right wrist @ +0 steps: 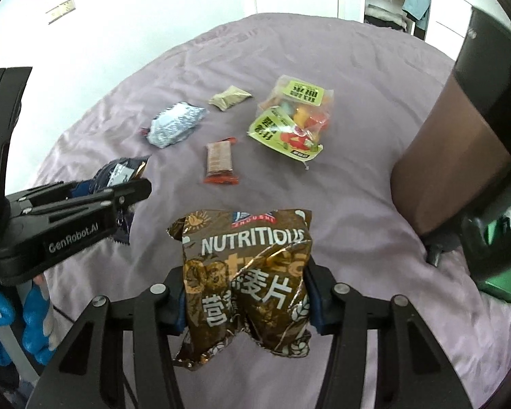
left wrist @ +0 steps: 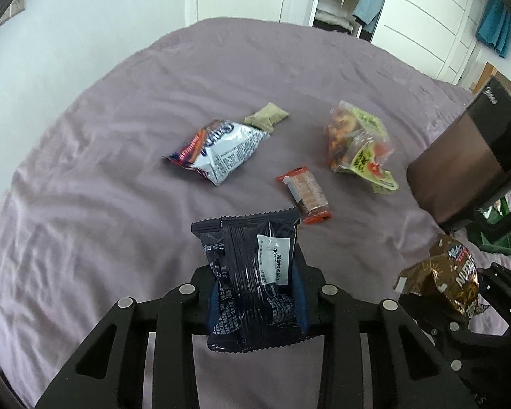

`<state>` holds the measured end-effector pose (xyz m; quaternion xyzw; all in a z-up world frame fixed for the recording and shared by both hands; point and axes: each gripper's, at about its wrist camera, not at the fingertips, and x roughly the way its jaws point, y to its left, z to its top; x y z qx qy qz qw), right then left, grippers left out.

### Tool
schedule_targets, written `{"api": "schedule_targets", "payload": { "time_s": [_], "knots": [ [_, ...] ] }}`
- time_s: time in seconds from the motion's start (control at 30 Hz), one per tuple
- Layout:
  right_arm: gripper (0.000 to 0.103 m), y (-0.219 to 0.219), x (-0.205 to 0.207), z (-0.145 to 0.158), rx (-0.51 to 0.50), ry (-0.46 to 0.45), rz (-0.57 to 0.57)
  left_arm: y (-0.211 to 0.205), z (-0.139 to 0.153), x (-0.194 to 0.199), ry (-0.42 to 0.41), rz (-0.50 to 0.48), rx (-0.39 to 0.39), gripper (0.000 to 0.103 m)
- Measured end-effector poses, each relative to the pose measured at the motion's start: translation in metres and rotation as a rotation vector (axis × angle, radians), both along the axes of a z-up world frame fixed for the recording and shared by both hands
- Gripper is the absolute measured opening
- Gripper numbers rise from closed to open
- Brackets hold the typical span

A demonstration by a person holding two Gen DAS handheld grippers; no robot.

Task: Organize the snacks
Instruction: 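Grasp the dark navy packet with the left tool while the right grasps the brown oat bag, then carry the navy packet and oat bag with both tools over the green tray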

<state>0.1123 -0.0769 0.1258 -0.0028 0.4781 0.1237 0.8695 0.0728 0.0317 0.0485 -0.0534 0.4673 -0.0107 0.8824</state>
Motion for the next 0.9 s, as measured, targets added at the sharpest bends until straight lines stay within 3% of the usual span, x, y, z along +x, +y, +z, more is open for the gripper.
{"api": "schedule_targets", "payload": {
  "time_s": [0.43,0.9],
  "knots": [
    [0.070,-0.028,-0.092,0.045,-0.027,-0.070,-0.043,-0.036,0.059,-0.063,-0.076,-0.083,0.019,0.029],
    [0.070,-0.116,-0.183,0.073,-0.045,-0.170,-0.244,-0.148,0.087,-0.130,-0.111,-0.306,0.067,0.029]
  ]
}}
